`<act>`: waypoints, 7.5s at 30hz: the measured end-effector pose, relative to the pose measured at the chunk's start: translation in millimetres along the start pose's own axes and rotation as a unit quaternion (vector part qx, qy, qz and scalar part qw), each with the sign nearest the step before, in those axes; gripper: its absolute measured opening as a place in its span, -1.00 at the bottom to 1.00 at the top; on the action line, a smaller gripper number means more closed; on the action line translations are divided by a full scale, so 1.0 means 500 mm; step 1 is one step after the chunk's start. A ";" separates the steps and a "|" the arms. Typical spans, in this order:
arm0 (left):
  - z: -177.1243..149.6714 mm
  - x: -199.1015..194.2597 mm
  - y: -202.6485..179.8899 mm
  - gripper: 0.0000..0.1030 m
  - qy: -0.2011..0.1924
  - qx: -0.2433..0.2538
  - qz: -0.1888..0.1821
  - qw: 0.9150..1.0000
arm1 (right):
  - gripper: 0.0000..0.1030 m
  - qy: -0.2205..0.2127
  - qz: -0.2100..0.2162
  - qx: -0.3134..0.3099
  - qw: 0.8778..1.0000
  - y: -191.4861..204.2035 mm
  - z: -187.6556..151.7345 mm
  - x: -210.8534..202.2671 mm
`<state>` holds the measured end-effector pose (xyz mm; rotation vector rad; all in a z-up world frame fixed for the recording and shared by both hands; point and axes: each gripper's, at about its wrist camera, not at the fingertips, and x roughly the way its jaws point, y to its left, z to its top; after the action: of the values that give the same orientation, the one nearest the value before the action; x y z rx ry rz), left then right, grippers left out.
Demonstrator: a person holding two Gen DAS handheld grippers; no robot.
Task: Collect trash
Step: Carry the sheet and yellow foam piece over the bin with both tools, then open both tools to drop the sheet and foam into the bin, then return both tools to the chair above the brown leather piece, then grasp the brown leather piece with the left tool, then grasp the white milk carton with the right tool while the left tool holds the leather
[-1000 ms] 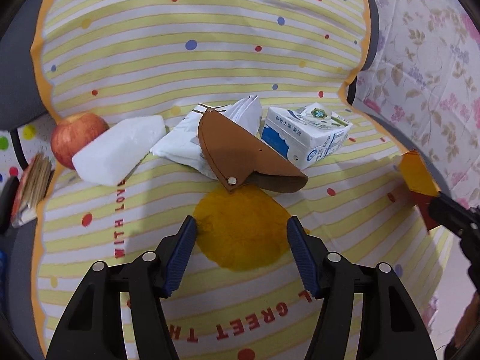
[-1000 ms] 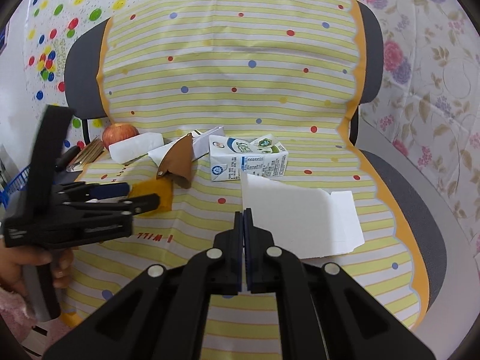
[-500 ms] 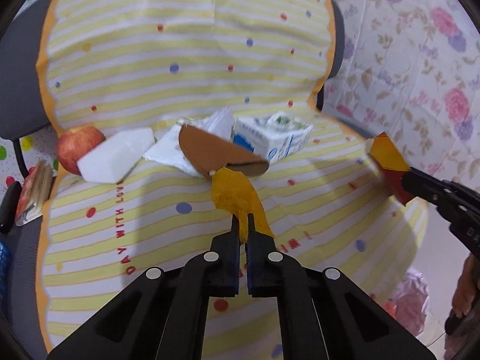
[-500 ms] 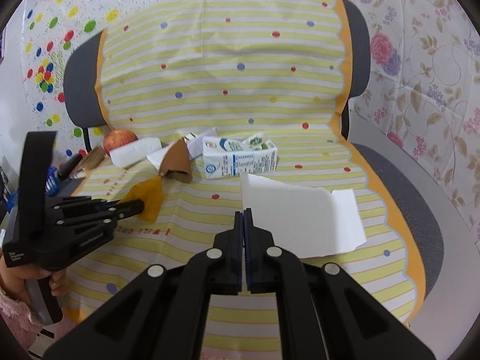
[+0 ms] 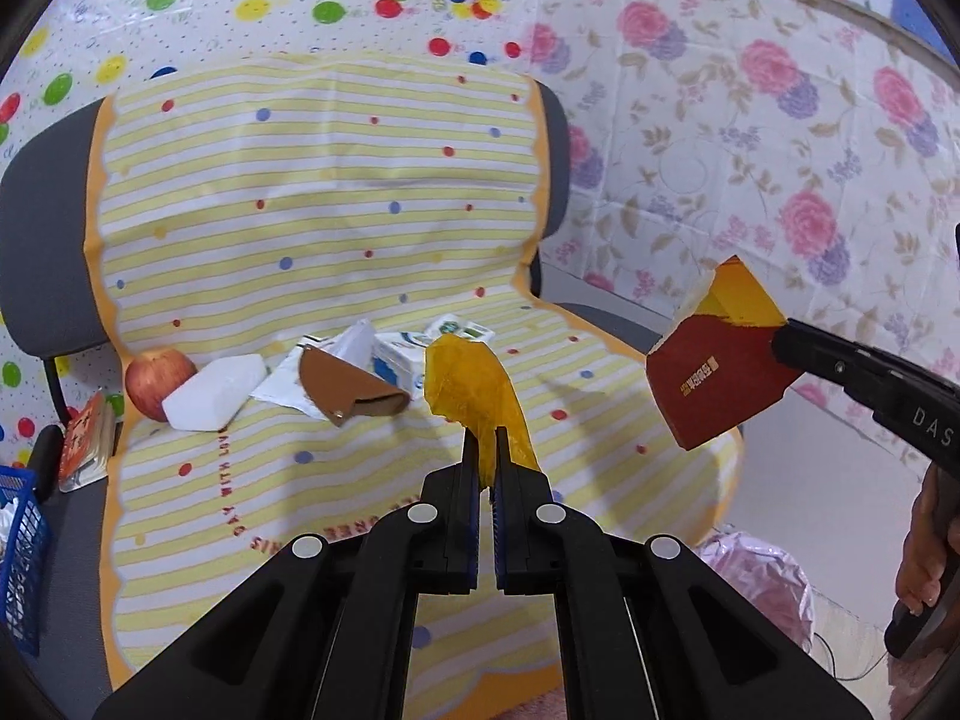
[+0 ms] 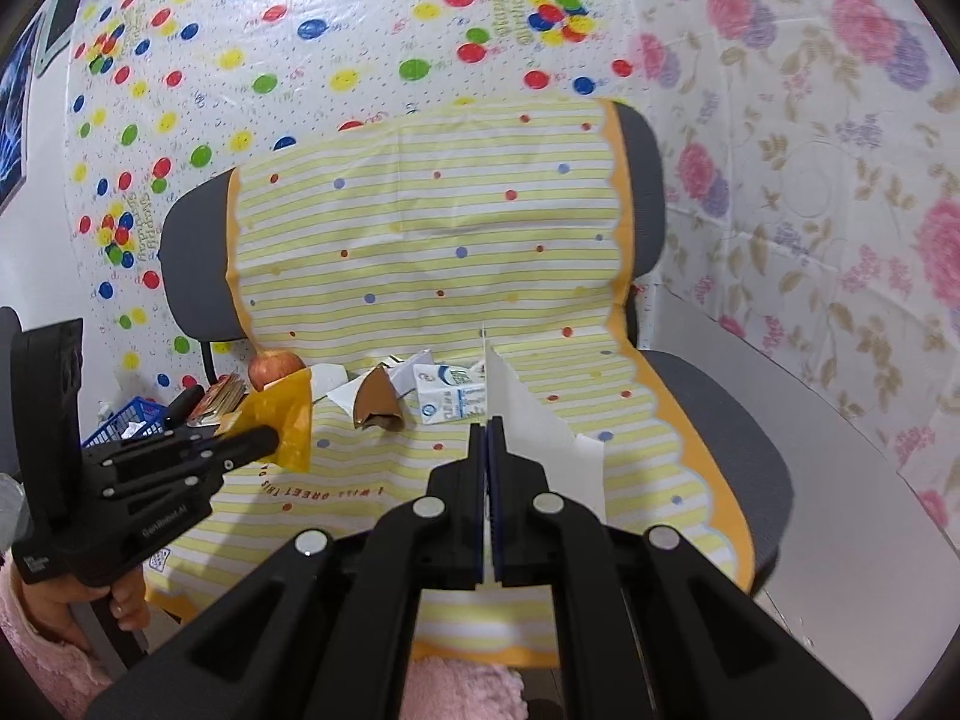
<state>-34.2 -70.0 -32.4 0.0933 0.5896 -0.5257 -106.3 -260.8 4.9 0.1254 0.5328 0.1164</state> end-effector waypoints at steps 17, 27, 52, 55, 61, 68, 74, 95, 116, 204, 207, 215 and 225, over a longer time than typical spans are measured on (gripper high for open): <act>-0.091 0.020 -0.251 -0.93 0.020 0.082 -0.162 0.983 | -0.97 0.011 -0.083 0.083 0.993 -0.103 -0.140 -0.176; -0.156 0.066 -0.395 -0.92 0.055 0.142 -0.216 0.964 | -0.97 0.033 -0.132 0.142 0.981 -0.183 -0.252 -0.248; -0.183 0.161 -0.490 -0.07 0.105 0.152 -0.237 0.954 | -0.96 0.087 -0.134 0.224 0.961 -0.332 -0.371 -0.204; -0.175 0.156 -0.473 -0.05 0.102 0.144 -0.228 0.958 | -0.90 0.087 -0.141 0.235 0.958 -0.343 -0.376 -0.206; -0.155 0.133 -0.419 0.04 0.085 0.118 -0.200 0.969 | -0.57 0.074 -0.164 0.218 0.959 -0.333 -0.355 -0.228; -0.144 0.109 -0.380 0.06 0.072 0.105 -0.184 0.975 | -0.57 0.065 -0.170 0.197 0.963 -0.306 -0.330 -0.232; -0.138 0.091 -0.345 0.07 0.067 0.097 -0.169 0.979 | -0.57 0.060 -0.162 0.184 0.968 -0.277 -0.309 -0.227; -0.071 0.049 -0.087 0.23 0.037 0.002 -0.023 0.999 | -0.40 0.061 -0.075 0.088 0.991 -0.133 -0.144 -0.053; 0.003 0.098 0.161 0.55 0.046 -0.095 0.098 0.990 | -0.08 0.081 -0.010 0.015 0.997 -0.021 0.008 0.193; 0.047 0.257 0.259 0.05 0.085 -0.125 0.048 0.987 | 0.08 0.160 -0.151 0.024 0.975 -0.083 0.040 0.519; 0.048 0.262 0.260 0.05 0.086 -0.125 0.048 0.987 | 0.45 0.148 -0.083 0.038 0.985 -0.079 0.045 0.510; 0.049 0.265 0.264 0.05 0.087 -0.123 0.058 0.987 | 0.65 0.142 -0.066 0.005 0.988 -0.021 0.062 0.570; 0.056 0.245 0.250 0.05 0.078 -0.120 0.052 0.988 | 0.29 0.144 -0.076 -0.008 0.987 -0.018 0.065 0.549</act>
<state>128.7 -22.9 -84.6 -0.0628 0.7919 -0.3449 145.9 -233.5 -105.6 0.0507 0.8268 -0.0116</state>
